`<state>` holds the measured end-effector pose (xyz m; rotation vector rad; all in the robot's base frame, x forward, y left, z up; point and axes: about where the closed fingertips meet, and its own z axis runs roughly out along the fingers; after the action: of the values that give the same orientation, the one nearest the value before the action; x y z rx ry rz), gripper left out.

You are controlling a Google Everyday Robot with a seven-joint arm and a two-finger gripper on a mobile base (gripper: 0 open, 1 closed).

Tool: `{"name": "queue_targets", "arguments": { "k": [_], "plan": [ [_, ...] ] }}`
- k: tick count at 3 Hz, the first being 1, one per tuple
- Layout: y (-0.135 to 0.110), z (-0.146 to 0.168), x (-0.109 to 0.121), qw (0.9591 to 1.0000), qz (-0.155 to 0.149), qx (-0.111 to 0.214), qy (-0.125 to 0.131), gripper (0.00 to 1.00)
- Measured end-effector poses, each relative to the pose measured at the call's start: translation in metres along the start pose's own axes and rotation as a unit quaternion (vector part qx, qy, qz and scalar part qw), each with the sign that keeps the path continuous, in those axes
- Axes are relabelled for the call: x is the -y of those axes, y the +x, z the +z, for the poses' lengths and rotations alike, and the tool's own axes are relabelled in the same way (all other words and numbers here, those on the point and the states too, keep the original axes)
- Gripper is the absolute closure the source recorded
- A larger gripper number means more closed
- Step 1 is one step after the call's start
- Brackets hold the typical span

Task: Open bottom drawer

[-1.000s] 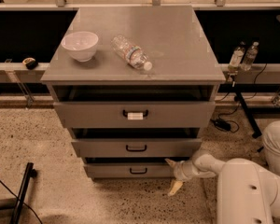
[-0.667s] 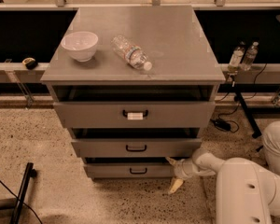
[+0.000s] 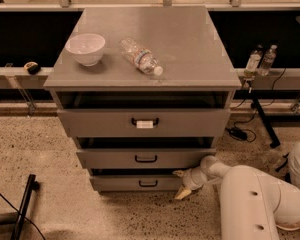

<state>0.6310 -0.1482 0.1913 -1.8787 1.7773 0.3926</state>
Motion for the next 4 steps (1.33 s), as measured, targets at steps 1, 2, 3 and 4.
{"name": "queue_targets", "arguments": {
  "k": [1,2,3,4],
  "plan": [
    [-0.001,-0.001,-0.002,1.0,-0.002,0.001,0.0,0.32],
    [-0.005,-0.006,-0.01,0.9999,-0.009,0.004,-0.001,0.32],
    [-0.004,-0.011,-0.032,0.9998,-0.017,0.0,-0.013,0.36],
    [-0.003,-0.017,-0.07,0.9989,-0.026,-0.009,-0.038,0.34]
  ]
}}
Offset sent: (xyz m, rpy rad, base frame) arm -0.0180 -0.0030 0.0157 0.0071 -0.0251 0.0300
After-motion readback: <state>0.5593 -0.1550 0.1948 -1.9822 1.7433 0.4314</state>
